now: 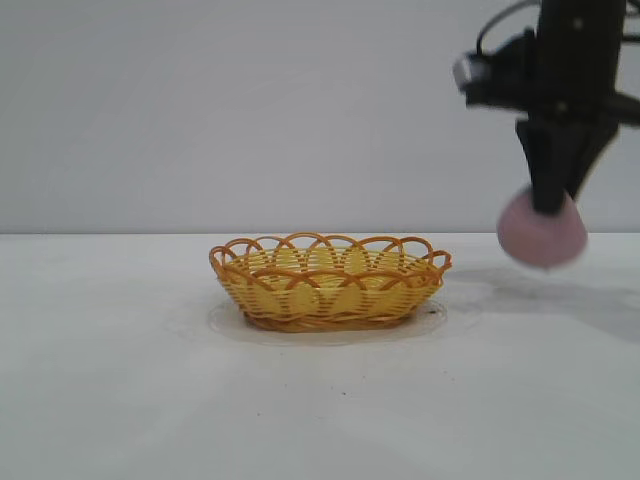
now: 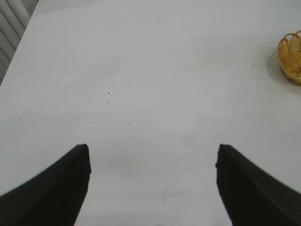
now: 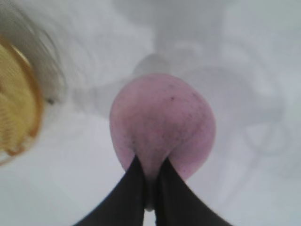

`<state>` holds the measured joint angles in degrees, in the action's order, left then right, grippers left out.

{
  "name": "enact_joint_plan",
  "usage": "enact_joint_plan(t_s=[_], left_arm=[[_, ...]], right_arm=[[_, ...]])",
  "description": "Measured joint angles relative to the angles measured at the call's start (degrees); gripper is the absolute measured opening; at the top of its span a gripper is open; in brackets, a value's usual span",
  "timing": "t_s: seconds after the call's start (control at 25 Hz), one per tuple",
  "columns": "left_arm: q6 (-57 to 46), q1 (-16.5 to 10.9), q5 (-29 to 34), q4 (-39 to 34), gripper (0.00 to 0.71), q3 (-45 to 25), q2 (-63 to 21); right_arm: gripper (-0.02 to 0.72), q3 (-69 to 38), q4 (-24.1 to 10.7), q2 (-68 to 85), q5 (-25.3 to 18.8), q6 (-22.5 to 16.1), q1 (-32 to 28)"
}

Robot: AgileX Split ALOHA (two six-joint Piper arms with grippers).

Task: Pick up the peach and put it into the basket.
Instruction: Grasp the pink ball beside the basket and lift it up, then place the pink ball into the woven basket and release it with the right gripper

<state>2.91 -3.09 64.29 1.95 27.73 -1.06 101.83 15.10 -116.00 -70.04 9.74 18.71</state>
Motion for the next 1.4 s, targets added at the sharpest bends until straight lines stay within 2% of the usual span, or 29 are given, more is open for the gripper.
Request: enact_joint_plan(t_s=[0.32,0.56,0.6,0.64,0.76,0.92,0.96,1.16,1.2,1.4], left_arm=[[0.0,0.0,0.0,0.0,0.495,0.0,0.0],[0.0,0.0,0.0,0.0,0.495,0.0,0.0],[0.0,0.0,0.0,0.0,0.495,0.0,0.0],[0.0,0.0,0.0,0.0,0.495,0.0,0.0],[0.0,0.0,0.0,0.0,0.495,0.0,0.0],[0.0,0.0,0.0,0.0,0.495,0.0,0.0],[0.0,0.0,0.0,0.0,0.495,0.0,0.0],[0.0,0.0,0.0,0.0,0.495,0.0,0.0],[0.0,0.0,0.0,0.0,0.495,0.0,0.0],[0.0,0.0,0.0,0.0,0.495,0.0,0.0]], right_arm=[[0.000,0.1,0.1,-3.7,-0.5,0.0,9.7],[0.000,0.1,0.2,-8.1,0.5,0.0,12.5],[0.059,0.1,0.1,-8.7,1.0,0.0,12.5],[0.059,0.1,-0.2,-9.0,1.7,0.0,12.5],[0.212,0.1,-0.6,-9.3,4.3,0.0,12.5],[0.373,0.4,-0.6,-9.3,4.7,0.0,12.5],[0.391,0.4,-0.6,-9.3,4.4,0.0,12.5],[0.378,0.4,-0.8,-9.3,2.8,0.0,12.5],[0.419,0.5,-1.2,-9.3,2.7,0.0,12.5],[0.403,1.0,-3.1,-6.8,2.3,0.0,11.6]])
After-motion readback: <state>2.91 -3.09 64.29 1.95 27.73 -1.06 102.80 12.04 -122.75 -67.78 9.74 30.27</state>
